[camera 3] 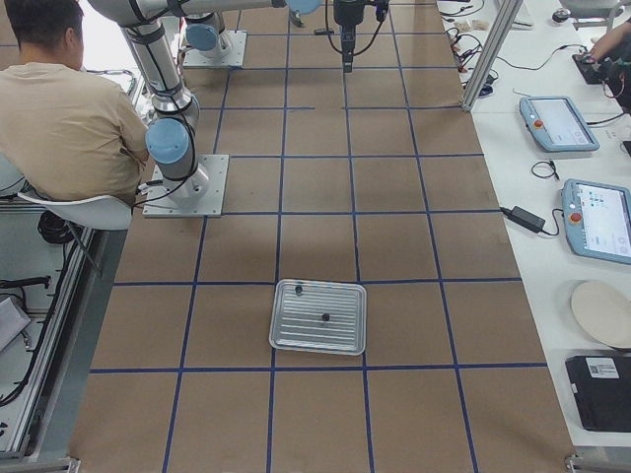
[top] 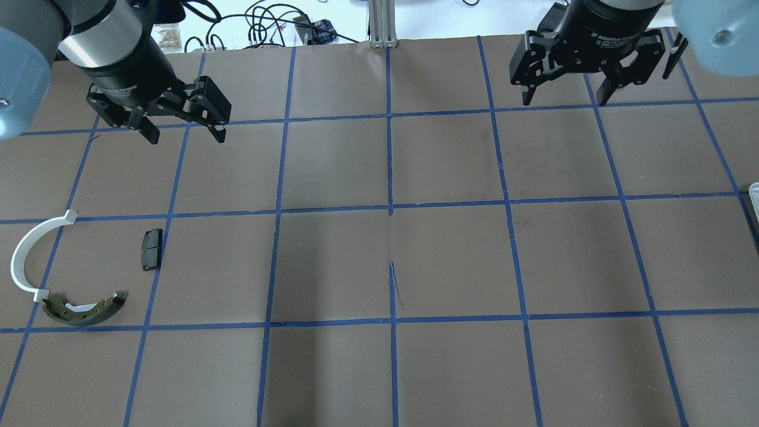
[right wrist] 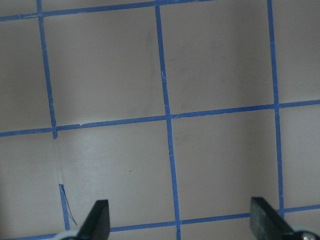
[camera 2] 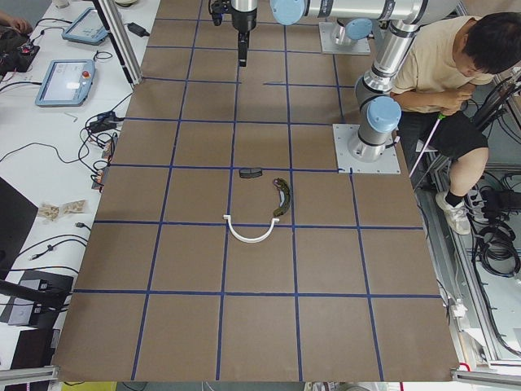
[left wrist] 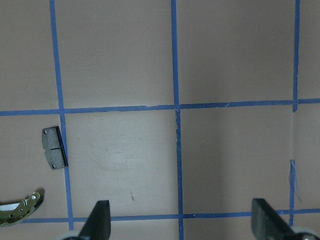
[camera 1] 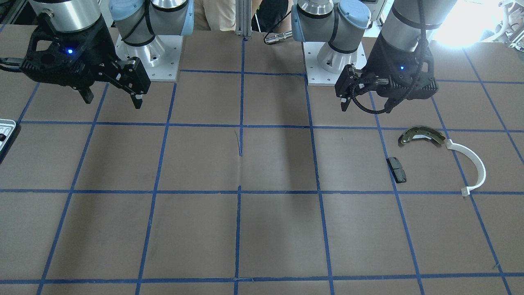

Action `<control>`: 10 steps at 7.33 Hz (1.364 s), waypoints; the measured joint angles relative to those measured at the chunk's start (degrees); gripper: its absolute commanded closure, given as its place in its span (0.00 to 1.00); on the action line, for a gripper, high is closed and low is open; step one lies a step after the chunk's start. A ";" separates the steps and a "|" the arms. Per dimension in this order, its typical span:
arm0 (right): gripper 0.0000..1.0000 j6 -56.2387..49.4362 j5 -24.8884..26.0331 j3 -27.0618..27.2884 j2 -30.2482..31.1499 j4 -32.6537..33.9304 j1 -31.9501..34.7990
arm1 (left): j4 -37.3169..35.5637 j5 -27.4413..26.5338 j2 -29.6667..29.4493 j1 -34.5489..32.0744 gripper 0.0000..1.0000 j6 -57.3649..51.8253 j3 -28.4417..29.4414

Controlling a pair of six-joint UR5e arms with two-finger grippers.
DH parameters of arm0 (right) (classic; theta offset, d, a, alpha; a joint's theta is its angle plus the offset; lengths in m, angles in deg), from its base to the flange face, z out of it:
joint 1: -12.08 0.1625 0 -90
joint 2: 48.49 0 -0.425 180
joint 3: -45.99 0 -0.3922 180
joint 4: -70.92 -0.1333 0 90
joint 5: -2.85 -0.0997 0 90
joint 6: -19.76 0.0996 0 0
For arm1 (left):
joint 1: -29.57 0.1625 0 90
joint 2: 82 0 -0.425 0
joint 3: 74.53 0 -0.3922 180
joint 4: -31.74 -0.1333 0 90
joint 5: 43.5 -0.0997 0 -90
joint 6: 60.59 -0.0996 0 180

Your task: Place bearing gear from tray to pile

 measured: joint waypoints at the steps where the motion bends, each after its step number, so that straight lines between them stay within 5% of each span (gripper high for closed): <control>1: 0.00 -0.09 0.04 0.00 0.00 0.04 0.00 | 0.00 0.00 0.00 0.00 0.00 0.02 0.01; 7: 0.00 -0.08 0.98 -0.41 -0.38 -0.12 -0.96 | 0.00 -0.11 0.04 -0.18 0.00 0.18 -0.08; 10: 0.00 -12.88 2.52 -1.67 0.48 -3.92 -13.39 | -0.05 -0.12 0.08 -0.18 0.00 0.29 -0.07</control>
